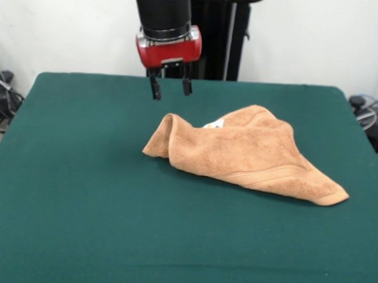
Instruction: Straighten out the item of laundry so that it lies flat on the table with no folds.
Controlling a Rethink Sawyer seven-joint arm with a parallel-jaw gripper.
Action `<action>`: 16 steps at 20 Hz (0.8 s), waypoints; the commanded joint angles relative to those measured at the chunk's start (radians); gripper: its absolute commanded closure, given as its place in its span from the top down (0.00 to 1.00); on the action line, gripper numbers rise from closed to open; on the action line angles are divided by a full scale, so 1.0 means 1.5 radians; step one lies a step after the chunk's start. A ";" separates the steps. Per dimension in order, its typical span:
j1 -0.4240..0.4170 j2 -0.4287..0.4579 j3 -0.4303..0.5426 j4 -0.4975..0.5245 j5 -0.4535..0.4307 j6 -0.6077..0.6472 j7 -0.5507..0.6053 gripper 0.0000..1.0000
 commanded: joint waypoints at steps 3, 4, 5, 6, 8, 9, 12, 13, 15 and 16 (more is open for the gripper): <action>0.014 0.048 -0.012 0.014 -0.018 -0.078 0.116 1.00; 0.016 0.051 -0.014 0.016 -0.020 -0.084 0.116 1.00; 0.016 0.056 -0.015 0.020 -0.021 -0.096 0.119 1.00; 0.018 0.057 -0.017 0.022 -0.021 -0.103 0.120 1.00; 0.013 0.063 -0.014 0.026 -0.021 -0.115 0.120 1.00; 0.010 0.064 -0.012 0.027 -0.020 -0.117 0.118 1.00; 0.003 0.071 -0.009 0.031 -0.020 -0.128 0.116 1.00; 0.005 0.075 -0.012 0.030 -0.022 -0.133 0.116 1.00; 0.002 0.080 -0.010 0.032 -0.023 -0.140 0.115 1.00; 0.002 0.082 -0.011 0.032 -0.023 -0.141 0.114 1.00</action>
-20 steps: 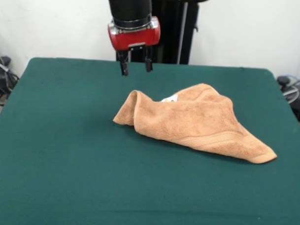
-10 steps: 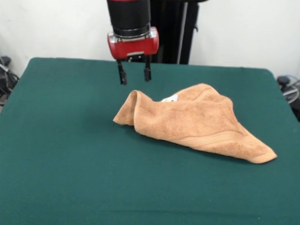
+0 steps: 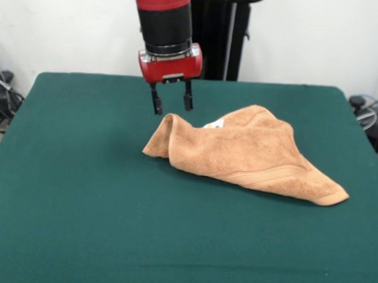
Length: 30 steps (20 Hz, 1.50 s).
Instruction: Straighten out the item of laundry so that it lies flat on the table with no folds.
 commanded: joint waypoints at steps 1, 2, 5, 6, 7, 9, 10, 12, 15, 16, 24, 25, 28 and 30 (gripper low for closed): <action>-0.001 0.040 -0.003 0.030 -0.026 -0.058 0.114 1.00; -0.003 0.043 -0.003 0.031 -0.027 -0.062 0.114 1.00; -0.008 0.050 -0.001 0.033 -0.030 -0.072 0.110 1.00; -0.009 0.052 -0.001 0.033 -0.030 -0.073 0.110 1.00; -0.010 0.055 -0.002 0.033 -0.031 -0.076 0.109 1.00; -0.010 0.058 -0.004 0.034 -0.033 -0.081 0.109 1.00; -0.012 0.059 -0.003 0.036 -0.034 -0.085 0.109 1.00; -0.014 0.063 -0.002 0.036 -0.036 -0.090 0.109 1.00; -0.021 0.073 0.000 0.037 -0.043 -0.100 0.111 1.00; -0.023 0.076 0.001 0.038 -0.046 -0.105 0.110 1.00; -0.045 0.113 0.004 0.045 -0.072 -0.151 0.112 1.00; -0.048 0.119 0.005 0.046 -0.076 -0.158 0.112 1.00; -0.063 0.139 0.010 0.046 -0.088 -0.175 0.111 1.00; -0.072 0.154 0.014 0.044 -0.095 -0.182 0.109 1.00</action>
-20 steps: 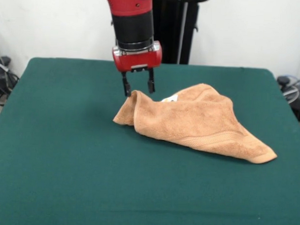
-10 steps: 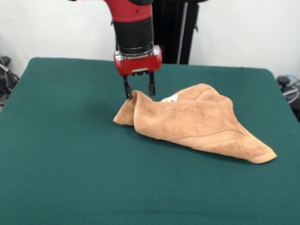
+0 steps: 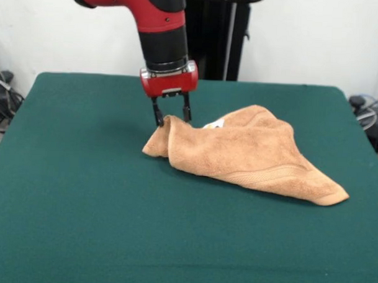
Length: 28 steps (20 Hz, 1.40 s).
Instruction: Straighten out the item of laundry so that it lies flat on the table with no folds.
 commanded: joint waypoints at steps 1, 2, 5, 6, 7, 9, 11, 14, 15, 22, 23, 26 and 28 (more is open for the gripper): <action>-0.023 0.062 0.015 0.017 -0.045 -0.060 0.109 1.00; -0.026 0.066 0.016 0.016 -0.048 -0.062 0.108 1.00; -0.036 0.075 0.028 0.017 -0.052 -0.061 0.107 1.00; -0.046 0.082 0.040 0.018 -0.055 -0.059 0.104 1.00; -0.054 0.087 0.054 0.021 -0.057 -0.057 0.101 1.00; -0.075 0.103 0.087 0.027 -0.062 -0.055 0.096 1.00; -0.100 0.128 0.124 0.029 -0.063 -0.039 0.087 1.00; -0.113 0.142 0.145 0.026 -0.071 -0.030 0.078 1.00; -0.111 0.139 0.146 0.027 -0.074 -0.033 0.079 1.00; -0.128 0.149 0.175 0.030 -0.086 -0.025 0.077 1.00; -0.128 0.149 0.175 0.030 -0.087 -0.023 0.077 1.00; -0.130 0.148 0.176 0.030 -0.089 -0.021 0.078 1.00; -0.133 0.150 0.181 0.031 -0.090 -0.019 0.078 1.00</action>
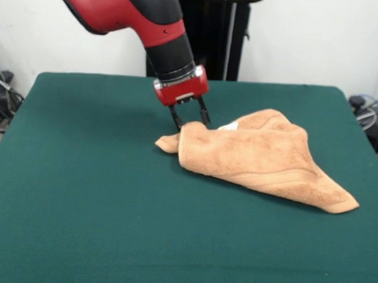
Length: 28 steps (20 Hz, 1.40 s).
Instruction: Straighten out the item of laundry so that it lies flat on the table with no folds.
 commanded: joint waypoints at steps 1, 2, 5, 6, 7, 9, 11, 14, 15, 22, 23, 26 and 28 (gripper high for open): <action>-0.002 0.024 0.083 0.009 -0.027 0.016 0.077 1.00; -0.005 0.025 0.086 0.012 -0.027 0.017 0.079 1.00; -0.016 0.038 0.091 0.014 -0.033 0.009 0.080 1.00; -0.022 0.045 0.093 0.014 -0.036 0.004 0.081 1.00; -0.029 0.056 0.095 0.013 -0.041 0.002 0.080 1.00; -0.044 0.077 0.100 0.010 -0.051 -0.004 0.076 1.00; -0.055 0.092 0.104 0.008 -0.057 -0.002 0.071 1.00; -0.057 0.093 0.104 0.003 -0.056 0.006 0.072 1.00; -0.053 0.088 0.100 0.002 -0.055 0.007 0.074 1.00; -0.022 0.044 0.078 0.004 -0.051 0.003 0.091 1.00; -0.017 0.038 0.075 0.003 -0.054 -0.004 0.091 1.00; 0.000 0.019 0.060 0.001 -0.059 -0.019 0.097 1.00; 0.010 0.011 0.048 0.005 -0.059 -0.040 0.109 1.00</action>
